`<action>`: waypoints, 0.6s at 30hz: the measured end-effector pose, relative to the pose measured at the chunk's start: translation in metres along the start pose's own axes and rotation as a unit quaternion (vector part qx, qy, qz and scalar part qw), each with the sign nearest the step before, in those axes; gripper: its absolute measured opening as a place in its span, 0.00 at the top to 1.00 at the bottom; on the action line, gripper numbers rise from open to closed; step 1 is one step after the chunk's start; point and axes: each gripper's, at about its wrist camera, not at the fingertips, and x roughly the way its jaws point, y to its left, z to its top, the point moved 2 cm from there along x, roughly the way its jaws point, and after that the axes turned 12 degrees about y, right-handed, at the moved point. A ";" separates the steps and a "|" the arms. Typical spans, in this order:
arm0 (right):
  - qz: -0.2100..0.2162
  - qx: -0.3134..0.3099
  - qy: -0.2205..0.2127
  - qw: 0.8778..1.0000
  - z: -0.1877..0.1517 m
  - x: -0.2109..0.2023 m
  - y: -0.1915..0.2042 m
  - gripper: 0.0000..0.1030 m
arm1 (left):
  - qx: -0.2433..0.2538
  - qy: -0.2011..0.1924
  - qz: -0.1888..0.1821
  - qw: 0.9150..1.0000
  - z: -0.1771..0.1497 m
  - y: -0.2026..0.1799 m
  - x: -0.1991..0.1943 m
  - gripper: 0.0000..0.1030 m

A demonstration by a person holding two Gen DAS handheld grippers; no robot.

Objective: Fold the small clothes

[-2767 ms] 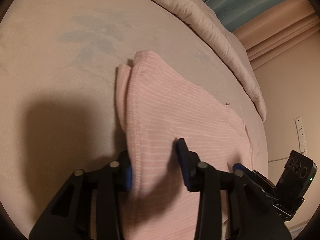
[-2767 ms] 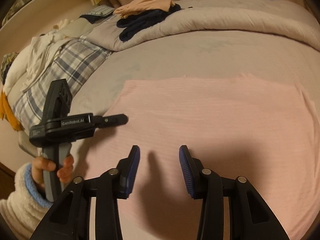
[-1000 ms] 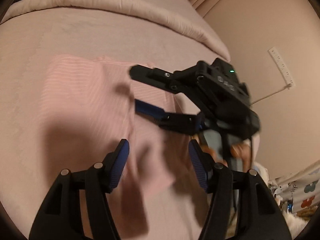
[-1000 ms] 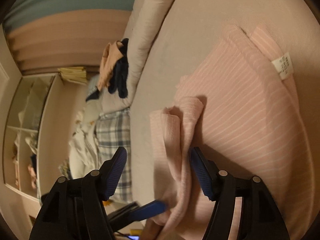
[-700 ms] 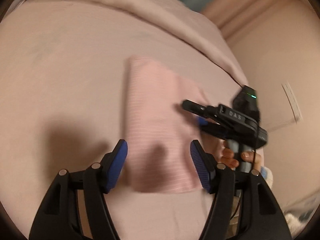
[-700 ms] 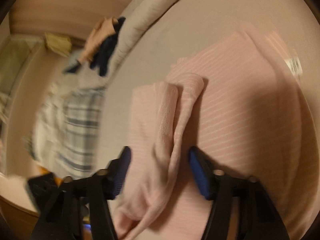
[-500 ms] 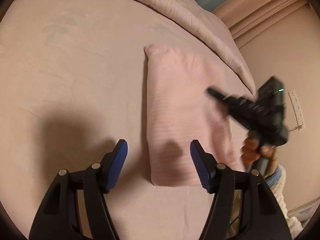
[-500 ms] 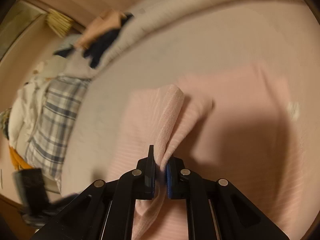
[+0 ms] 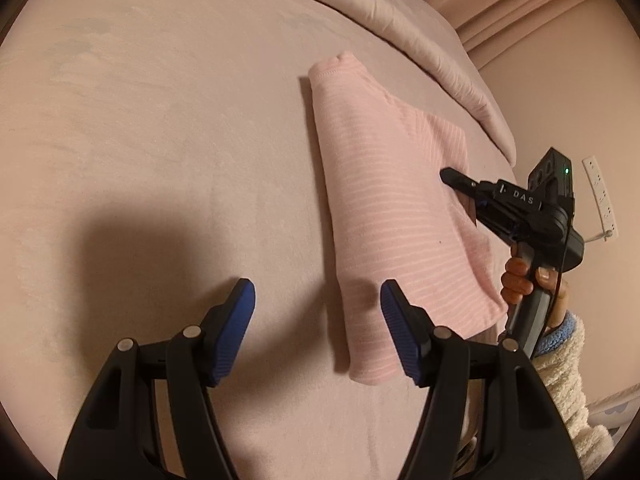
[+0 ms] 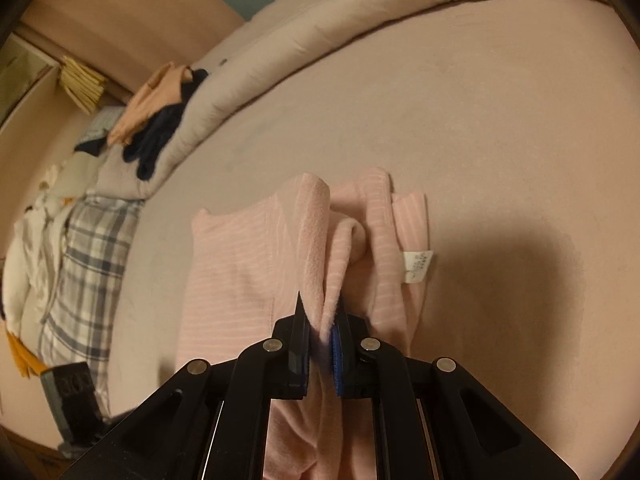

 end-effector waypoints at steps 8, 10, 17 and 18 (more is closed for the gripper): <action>-0.008 -0.005 -0.026 1.000 0.008 -0.012 0.009 0.91 | -0.002 0.007 0.003 1.000 -0.004 0.001 0.002 0.37; -0.047 -0.005 0.003 0.999 0.009 0.001 0.004 0.90 | -0.002 0.007 0.006 1.000 -0.006 0.003 0.000 0.37; -0.102 -0.011 -0.055 0.993 -0.007 -0.028 0.010 0.66 | 0.013 -0.007 0.015 1.000 0.001 -0.008 -0.010 0.37; -0.117 -0.034 -0.069 0.990 -0.016 -0.037 0.020 0.66 | 0.015 -0.010 0.019 1.000 0.002 -0.010 -0.011 0.37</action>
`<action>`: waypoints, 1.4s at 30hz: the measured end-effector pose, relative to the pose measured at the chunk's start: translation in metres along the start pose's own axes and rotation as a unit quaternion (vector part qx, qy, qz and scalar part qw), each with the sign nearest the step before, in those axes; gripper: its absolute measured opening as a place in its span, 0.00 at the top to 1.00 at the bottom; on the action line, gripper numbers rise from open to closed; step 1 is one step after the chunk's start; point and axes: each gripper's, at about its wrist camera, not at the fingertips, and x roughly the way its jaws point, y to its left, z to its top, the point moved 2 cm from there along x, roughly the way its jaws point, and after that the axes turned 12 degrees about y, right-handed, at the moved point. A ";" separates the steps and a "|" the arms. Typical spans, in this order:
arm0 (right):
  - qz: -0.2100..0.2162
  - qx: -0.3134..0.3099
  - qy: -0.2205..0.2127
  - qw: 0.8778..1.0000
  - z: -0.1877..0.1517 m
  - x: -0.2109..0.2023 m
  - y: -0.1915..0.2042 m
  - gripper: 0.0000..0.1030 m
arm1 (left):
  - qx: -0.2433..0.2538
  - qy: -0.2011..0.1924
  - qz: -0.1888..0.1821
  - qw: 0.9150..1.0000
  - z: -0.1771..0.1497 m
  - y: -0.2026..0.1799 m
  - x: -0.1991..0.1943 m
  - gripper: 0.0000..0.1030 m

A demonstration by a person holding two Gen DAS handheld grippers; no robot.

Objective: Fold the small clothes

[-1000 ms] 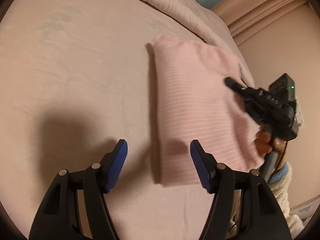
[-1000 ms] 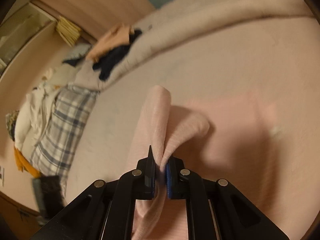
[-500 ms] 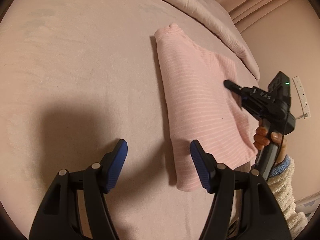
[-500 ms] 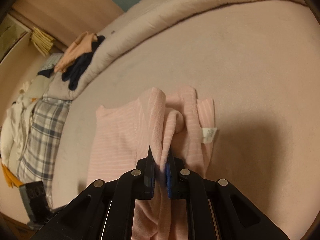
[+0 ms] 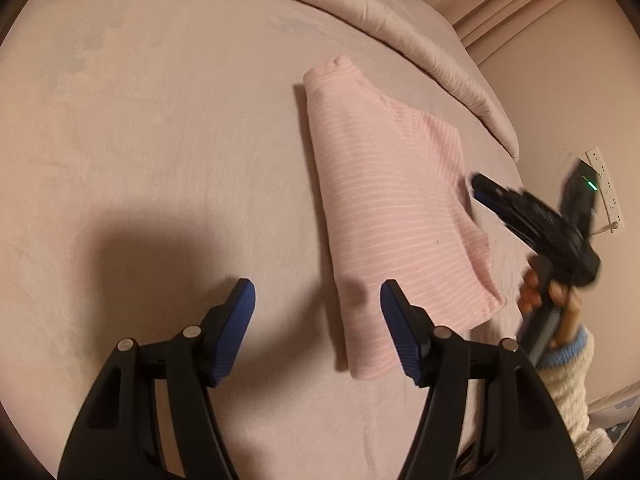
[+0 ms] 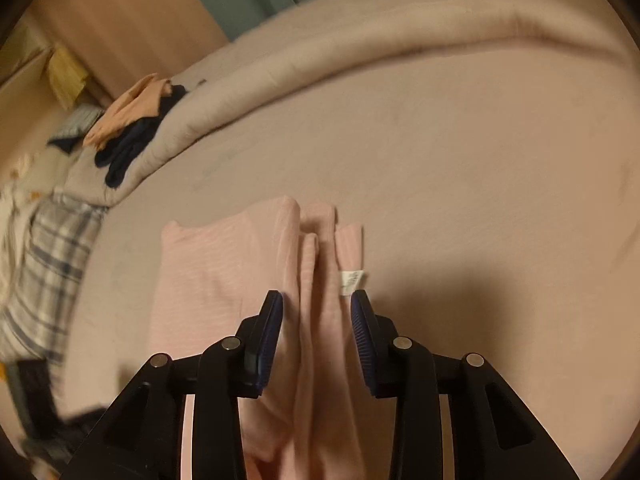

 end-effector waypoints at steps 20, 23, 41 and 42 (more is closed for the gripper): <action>0.020 -0.161 0.055 0.985 -0.085 0.027 0.046 0.75 | 0.045 -0.047 0.027 0.997 0.111 -0.022 0.061 0.98; 0.046 -0.151 0.045 0.986 -0.079 0.011 0.048 0.75 | 0.044 -0.057 0.050 0.996 0.135 -0.025 0.058 0.98; 0.072 -0.065 0.042 0.994 -0.101 -0.012 -0.005 0.43 | -0.060 -0.060 -0.017 0.996 0.083 0.026 0.012 0.50; 0.076 -0.054 0.036 0.995 -0.101 -0.016 -0.011 0.43 | -0.062 -0.055 -0.032 0.996 0.074 0.029 0.010 0.50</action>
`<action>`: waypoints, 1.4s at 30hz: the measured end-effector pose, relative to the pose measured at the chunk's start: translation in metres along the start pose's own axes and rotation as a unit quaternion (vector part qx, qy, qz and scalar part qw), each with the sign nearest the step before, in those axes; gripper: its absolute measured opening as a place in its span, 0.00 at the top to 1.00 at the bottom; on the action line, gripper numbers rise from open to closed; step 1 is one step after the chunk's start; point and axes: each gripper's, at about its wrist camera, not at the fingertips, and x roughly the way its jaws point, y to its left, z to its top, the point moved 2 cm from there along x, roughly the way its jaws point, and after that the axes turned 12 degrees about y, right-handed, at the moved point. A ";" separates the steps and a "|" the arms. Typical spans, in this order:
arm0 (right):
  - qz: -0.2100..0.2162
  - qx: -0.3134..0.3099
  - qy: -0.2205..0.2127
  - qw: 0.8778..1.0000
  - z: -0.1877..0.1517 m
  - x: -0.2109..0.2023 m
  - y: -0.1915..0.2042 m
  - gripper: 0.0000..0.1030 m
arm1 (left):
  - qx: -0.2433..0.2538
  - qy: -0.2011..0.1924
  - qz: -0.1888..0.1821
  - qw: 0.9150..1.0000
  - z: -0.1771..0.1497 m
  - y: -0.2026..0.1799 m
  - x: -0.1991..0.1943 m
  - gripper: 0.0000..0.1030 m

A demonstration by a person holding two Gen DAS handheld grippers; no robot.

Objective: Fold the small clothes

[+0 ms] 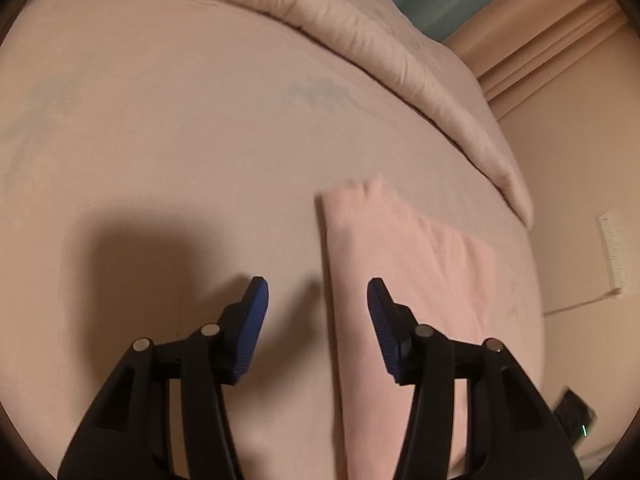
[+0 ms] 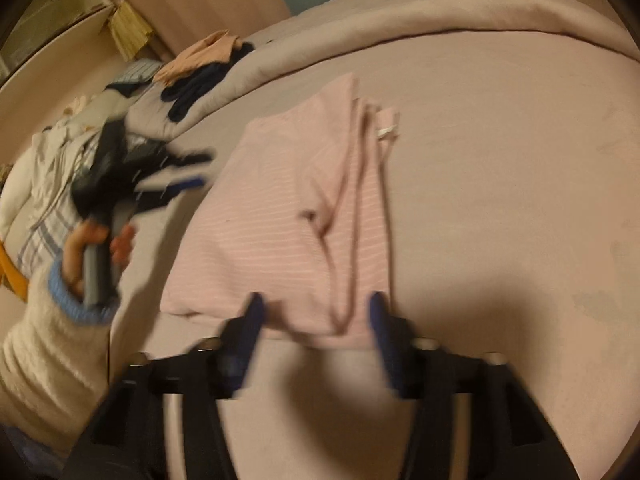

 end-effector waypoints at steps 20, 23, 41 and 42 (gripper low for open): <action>0.166 0.120 0.051 0.977 0.046 0.030 -0.039 0.34 | 0.028 0.115 -0.118 0.986 -0.053 -0.018 0.035 0.43; 0.173 0.120 0.054 0.976 0.055 0.036 -0.038 0.34 | 0.033 0.116 -0.120 0.985 -0.048 -0.024 0.042 0.43; 0.066 0.036 0.028 0.997 0.059 0.032 -0.011 0.67 | 0.070 0.075 -0.036 0.994 -0.048 -0.044 0.038 0.64; 0.056 0.029 0.022 0.998 0.057 0.029 -0.006 0.67 | 0.072 0.070 -0.028 0.995 -0.050 -0.046 0.036 0.65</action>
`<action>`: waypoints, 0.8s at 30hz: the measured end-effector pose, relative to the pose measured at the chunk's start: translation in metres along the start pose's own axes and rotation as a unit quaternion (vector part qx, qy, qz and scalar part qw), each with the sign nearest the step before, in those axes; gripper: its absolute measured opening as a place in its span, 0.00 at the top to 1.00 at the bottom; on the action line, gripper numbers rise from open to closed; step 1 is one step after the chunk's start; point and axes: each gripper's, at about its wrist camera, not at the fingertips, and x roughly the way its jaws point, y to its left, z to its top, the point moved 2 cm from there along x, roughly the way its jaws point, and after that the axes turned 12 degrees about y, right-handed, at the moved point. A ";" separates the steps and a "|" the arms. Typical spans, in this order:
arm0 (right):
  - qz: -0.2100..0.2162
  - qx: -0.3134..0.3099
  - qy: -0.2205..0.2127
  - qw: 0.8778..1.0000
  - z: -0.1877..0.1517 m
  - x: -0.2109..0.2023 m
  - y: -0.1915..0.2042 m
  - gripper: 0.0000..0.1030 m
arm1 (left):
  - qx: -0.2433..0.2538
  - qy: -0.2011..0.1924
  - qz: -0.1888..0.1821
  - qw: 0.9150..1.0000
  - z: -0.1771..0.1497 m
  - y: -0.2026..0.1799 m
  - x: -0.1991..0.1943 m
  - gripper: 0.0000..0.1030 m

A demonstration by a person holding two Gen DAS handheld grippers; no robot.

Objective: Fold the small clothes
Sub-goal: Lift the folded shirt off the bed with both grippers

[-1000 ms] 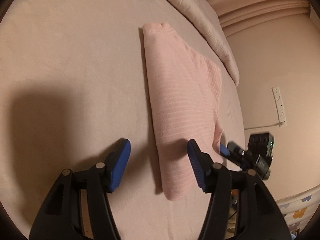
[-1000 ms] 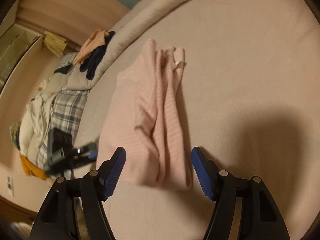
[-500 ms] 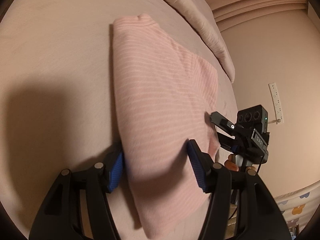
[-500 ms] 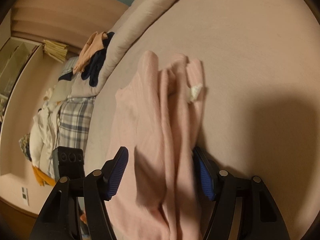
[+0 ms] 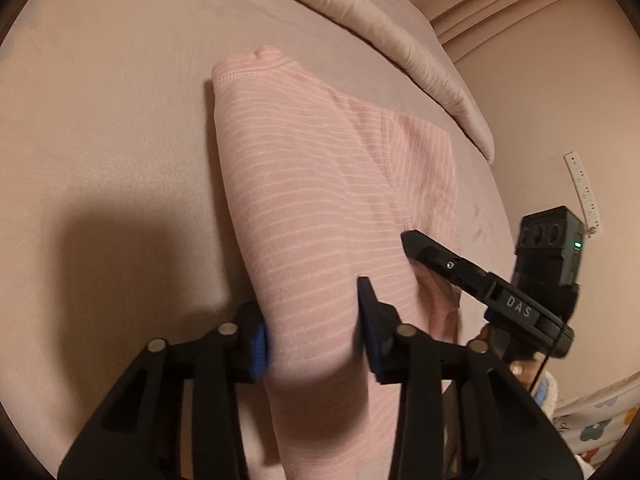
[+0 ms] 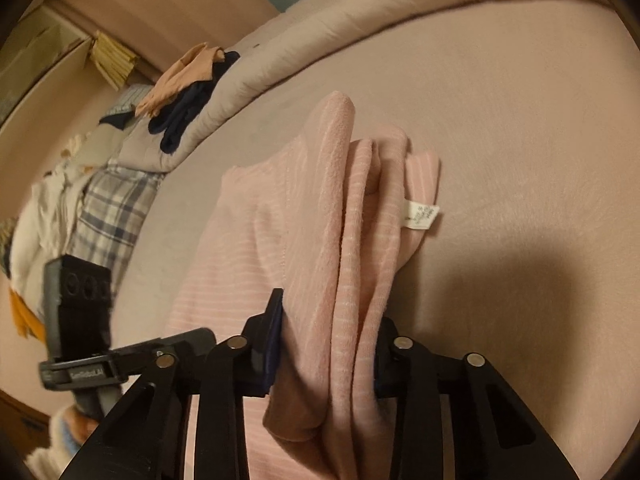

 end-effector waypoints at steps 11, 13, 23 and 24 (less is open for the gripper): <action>-0.048 -0.085 -0.046 0.994 -0.031 -0.035 0.053 0.69 | 0.045 -0.036 0.068 0.996 -0.044 -0.030 -0.038 0.68; -0.043 -0.090 -0.054 0.994 -0.038 -0.043 0.059 0.69 | 0.054 -0.045 0.077 0.995 -0.054 -0.035 -0.047 0.68; -0.023 -0.132 -0.088 0.987 -0.074 -0.075 0.103 0.69 | 0.097 -0.103 0.121 0.982 -0.104 -0.066 -0.090 0.68; -0.023 -0.136 -0.090 0.986 -0.076 -0.077 0.107 0.69 | 0.098 -0.110 0.122 0.981 -0.109 -0.067 -0.096 0.68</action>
